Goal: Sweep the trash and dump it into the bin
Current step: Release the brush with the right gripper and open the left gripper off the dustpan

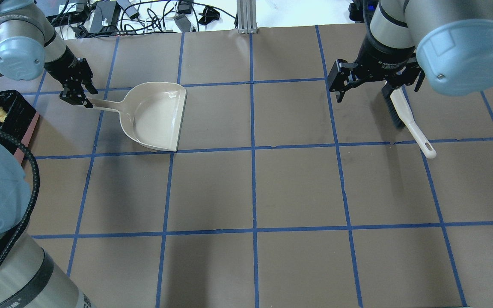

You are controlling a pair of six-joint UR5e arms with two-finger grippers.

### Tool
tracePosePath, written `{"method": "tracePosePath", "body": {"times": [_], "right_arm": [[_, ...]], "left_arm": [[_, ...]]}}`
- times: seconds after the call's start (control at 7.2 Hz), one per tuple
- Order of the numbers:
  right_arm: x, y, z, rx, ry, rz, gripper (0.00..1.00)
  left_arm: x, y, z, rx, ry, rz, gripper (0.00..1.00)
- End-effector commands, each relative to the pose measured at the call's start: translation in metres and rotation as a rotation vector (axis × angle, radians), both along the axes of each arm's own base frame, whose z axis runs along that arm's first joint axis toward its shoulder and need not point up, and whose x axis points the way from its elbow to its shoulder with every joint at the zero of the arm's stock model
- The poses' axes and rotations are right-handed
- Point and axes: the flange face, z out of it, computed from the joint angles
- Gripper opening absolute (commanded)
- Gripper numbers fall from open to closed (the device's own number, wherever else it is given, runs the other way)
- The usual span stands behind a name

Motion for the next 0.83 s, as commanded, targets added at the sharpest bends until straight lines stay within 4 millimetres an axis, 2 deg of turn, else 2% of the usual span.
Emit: {"method": "tracePosePath", "body": {"times": [0.0,0.28,0.42,0.69], "right_arm": [[-0.017,-0.004,0.000,0.003,-0.002,-0.029,1.00],[-0.020,-0.005,0.001,-0.001,-0.002,-0.037,1.00],[-0.020,-0.005,0.001,-0.001,-0.002,-0.037,1.00],[-0.020,-0.005,0.001,-0.001,-0.002,-0.037,1.00]], "left_arm": [[0.008,-0.009,0.041,-0.046,-0.087,-0.001,0.74],[0.000,-0.002,0.077,-0.091,-0.103,-0.013,0.92],[-0.006,0.003,0.093,-0.111,-0.112,-0.105,0.98],[-0.043,0.016,0.120,-0.136,-0.123,-0.318,1.00]]}}
